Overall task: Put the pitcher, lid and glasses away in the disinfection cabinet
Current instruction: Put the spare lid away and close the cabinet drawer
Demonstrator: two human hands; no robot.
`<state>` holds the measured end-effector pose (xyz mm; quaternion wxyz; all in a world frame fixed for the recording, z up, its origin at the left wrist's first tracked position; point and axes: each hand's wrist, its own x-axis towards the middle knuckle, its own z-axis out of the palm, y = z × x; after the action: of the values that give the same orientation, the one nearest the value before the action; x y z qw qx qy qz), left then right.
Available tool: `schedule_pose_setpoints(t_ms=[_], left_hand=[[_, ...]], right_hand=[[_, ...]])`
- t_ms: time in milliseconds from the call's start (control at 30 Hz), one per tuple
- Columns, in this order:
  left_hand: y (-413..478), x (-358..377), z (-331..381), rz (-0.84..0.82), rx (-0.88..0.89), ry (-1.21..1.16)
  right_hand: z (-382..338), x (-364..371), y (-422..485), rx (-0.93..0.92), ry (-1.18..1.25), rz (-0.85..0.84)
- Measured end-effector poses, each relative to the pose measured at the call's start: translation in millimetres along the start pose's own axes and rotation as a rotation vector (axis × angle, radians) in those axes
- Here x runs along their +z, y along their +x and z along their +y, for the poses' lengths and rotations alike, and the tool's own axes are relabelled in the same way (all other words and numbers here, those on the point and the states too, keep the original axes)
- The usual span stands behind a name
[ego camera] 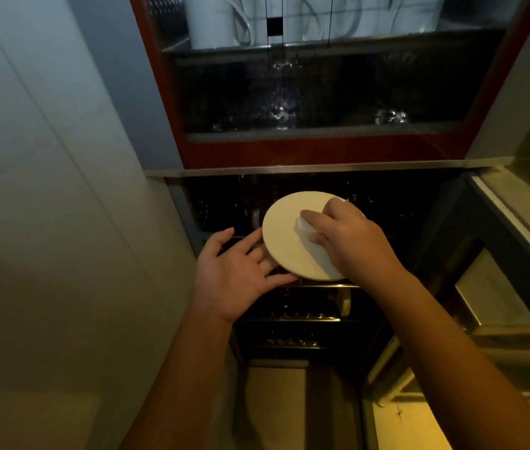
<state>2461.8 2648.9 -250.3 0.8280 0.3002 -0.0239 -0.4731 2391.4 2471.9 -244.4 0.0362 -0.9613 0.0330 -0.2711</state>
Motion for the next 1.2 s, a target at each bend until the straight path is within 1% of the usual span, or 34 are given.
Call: schedule_pose_setpoints(t_ms=[133,333,467,567,667,800,900,1033,1133,1200], left_hand=[[19,-33,-7,-0.029,-0.004,-0.001],[49,-92,-21,-0.067,-0.050,0.007],[68,-128,-29,-0.101,-0.045,0.011],[77,-157,-37,-0.133,-0.035,0.048],[86,-189,-48,-0.236,-0.019,0.037],[97,-227,-70,-0.303,0.024,0.032],[105,-252,-86,-0.277,0.041,0.078],[110,-287,-103,-0.343,0.027,0.048],[111,-305,-109,-0.303,0.044,0.046],[113,-312,-113,-0.271,0.047,0.048]], right_hand=[[3,35,-7,-0.005,-0.015,0.052],[9,99,-25,0.030,-0.006,0.037],[10,140,-33,0.052,-0.024,0.082],[9,168,-42,0.026,-0.043,0.092],[9,192,-54,0.023,-0.078,0.092],[8,229,-75,-0.020,-0.101,0.133],[5,255,-93,-0.066,-0.111,0.141],[1,285,-112,-0.096,-0.102,0.186],[1,304,-117,0.000,-0.122,0.059],[1,312,-123,0.027,-0.088,0.025]])
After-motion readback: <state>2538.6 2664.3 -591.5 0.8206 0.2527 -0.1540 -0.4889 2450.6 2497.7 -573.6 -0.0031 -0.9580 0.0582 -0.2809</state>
